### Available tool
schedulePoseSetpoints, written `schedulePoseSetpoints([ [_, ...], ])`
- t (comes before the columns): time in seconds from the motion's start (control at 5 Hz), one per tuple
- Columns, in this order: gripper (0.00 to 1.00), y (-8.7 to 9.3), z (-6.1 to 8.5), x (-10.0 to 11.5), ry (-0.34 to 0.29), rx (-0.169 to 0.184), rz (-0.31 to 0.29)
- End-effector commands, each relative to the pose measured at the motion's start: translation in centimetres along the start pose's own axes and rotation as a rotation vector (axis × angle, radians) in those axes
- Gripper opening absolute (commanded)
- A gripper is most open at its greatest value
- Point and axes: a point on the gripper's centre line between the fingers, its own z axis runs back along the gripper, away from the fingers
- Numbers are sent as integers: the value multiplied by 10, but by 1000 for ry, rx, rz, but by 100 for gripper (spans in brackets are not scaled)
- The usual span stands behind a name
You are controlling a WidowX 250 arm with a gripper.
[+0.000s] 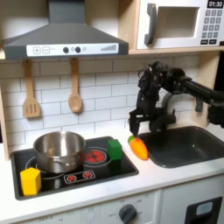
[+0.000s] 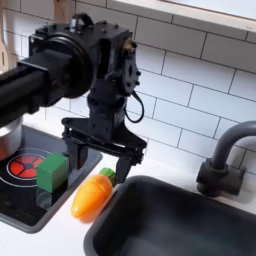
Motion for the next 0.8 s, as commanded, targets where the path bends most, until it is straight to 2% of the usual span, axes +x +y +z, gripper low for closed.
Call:
schedulePoseSetpoints([
  [0.0,100,0,-28,2,51,-27,-16],
  [0.2,100,1,-31,-4,61,-40,-52],
  [0.4,100,7,-41,-9,83,-32,-44],
  [0.6,100,6,-51,-15,103,-28,-71],
])
